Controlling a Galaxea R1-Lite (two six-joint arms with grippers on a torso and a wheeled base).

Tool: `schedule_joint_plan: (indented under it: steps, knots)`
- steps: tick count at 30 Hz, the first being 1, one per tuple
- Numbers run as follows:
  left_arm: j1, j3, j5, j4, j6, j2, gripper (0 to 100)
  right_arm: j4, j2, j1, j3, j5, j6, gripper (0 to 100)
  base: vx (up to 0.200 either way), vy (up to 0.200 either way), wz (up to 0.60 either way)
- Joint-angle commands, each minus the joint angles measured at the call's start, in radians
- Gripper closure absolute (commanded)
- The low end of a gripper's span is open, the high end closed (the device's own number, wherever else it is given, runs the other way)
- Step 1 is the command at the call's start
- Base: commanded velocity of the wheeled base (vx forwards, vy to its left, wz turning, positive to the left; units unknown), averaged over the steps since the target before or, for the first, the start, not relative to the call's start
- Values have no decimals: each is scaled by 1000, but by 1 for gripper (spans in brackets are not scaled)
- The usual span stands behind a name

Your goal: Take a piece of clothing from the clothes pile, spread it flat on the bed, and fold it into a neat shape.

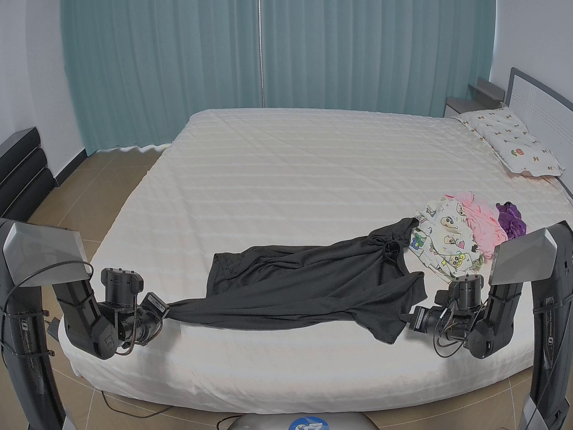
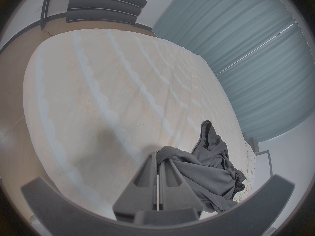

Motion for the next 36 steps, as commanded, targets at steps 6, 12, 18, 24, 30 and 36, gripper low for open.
schedule_joint_plan:
  steps: [6,12,18,24,30,36]
  knots:
    - [-40,73,-3,0,64,-58,100,-5,-242,-116,254,33,-4,100,0,0,0]
    - [-83,138,-3,10,127,-130,100,-7,-350,-167,423,64,-36,100,0,0,0]
    - [-141,202,3,55,228,-157,100,18,-379,-170,509,58,-88,100,0,0,0]
    - [-197,211,7,208,271,-157,100,51,-366,-219,509,57,-129,100,0,0,0]
    - [-209,216,7,279,316,-146,100,150,-353,-244,509,57,-197,100,0,0,0]
    - [-209,205,8,279,329,-129,100,239,-343,-245,509,55,-258,100,0,0,0]
